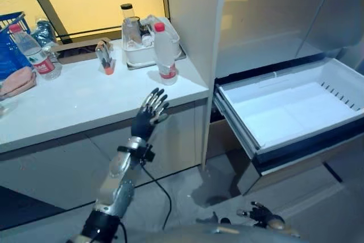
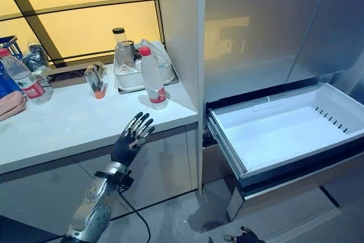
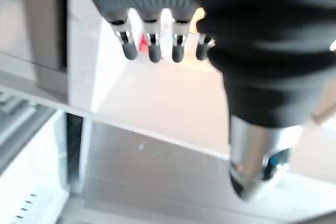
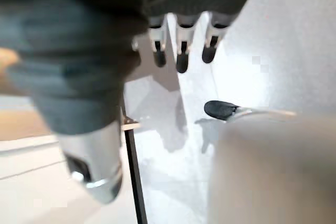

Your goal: Take the drinks into the refrigerator

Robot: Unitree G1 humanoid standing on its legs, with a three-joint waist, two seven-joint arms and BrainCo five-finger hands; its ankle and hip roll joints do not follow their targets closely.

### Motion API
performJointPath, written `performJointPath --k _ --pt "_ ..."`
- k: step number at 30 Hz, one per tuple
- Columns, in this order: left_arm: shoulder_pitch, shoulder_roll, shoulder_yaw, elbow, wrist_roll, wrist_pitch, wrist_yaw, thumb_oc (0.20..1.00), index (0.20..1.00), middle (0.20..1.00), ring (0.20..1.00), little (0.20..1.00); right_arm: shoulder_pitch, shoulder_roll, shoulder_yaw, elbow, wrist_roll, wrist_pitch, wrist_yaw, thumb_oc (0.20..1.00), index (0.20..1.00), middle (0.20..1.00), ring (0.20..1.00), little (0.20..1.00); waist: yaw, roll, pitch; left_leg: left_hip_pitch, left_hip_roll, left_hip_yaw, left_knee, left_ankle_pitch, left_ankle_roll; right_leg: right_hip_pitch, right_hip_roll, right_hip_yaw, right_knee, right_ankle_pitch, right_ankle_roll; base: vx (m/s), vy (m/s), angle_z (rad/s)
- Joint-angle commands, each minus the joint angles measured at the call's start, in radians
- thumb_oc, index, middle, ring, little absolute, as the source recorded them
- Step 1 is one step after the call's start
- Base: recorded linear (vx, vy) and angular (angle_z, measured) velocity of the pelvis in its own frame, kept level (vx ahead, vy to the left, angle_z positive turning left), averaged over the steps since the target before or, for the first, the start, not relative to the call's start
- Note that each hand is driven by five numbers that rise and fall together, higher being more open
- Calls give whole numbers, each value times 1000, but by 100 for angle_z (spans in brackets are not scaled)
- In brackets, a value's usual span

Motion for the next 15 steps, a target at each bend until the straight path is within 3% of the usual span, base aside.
performJointPath --k 1,4,8,15 --pt "-98 27 11 -98 -46 -68 16 1000 1000 1000 1000 1000 -37 47 36 59 8 -15 7 1000 1000 1000 1000 1000 17 -61 27 -16 -43 16 1 -19 35 106 -26 43 55 -148 53 -252 41 37" --pt "-106 25 24 -121 -64 -72 24 1000 1000 1000 1000 1000 -34 46 38 61 5 -13 7 1000 1000 1000 1000 1000 16 -61 26 -16 -42 15 1 -19 34 106 -26 42 56 -147 54 0 0 0" --pt "-133 -12 35 -77 -20 -87 123 1000 1000 1000 1000 1000 -36 50 47 63 5 -10 -5 1000 1000 1000 1000 1000 15 -59 26 -16 -42 14 1 -17 35 108 -26 40 56 -147 52 0 0 0" --pt "-184 30 107 -16 97 -81 201 1000 1000 1000 1000 1000 -35 44 50 61 1 -9 -18 1000 1000 1000 1000 1000 11 -56 27 -17 -42 16 1 -16 33 107 -25 39 52 -143 53 0 0 0"
